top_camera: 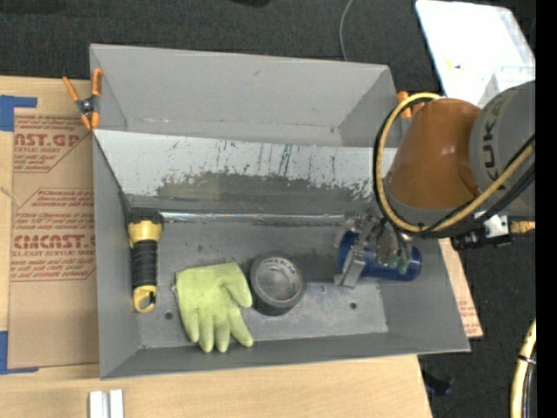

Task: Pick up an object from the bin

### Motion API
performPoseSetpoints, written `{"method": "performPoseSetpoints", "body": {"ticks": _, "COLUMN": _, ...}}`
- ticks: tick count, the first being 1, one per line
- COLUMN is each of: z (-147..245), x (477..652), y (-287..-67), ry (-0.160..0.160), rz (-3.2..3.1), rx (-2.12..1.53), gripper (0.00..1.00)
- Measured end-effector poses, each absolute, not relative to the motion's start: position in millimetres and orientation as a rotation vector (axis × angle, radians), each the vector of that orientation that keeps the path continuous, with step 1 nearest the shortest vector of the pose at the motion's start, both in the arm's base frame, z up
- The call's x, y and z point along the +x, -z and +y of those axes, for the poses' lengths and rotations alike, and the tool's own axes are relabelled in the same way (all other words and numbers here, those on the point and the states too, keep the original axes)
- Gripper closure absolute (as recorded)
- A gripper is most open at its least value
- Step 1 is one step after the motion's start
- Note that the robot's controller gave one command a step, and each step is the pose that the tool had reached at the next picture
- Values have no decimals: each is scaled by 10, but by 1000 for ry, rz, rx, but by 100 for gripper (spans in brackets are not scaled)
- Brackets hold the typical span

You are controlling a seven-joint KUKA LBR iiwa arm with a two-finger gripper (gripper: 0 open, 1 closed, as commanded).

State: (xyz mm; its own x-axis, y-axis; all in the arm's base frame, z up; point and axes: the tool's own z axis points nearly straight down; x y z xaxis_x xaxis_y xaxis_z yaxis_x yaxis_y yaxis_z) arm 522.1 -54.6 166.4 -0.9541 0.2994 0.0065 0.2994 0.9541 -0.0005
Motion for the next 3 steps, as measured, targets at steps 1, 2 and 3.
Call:
{"method": "performPoseSetpoints", "body": {"ticks": 1, "z": -517, "x": 5232, "y": -1517, "ry": 0, "rz": -3106, "rx": -482, "gripper": 100}}
{"method": "performPoseSetpoints", "body": {"ticks": 2, "z": -575, "x": 5292, "y": -1904, "ry": 0, "rz": -3076, "rx": -592, "gripper": 100}}
{"method": "performPoseSetpoints", "body": {"ticks": 3, "z": -574, "x": 5261, "y": -2664, "ry": -1, "rz": -3093, "rx": -463, "gripper": 100}}
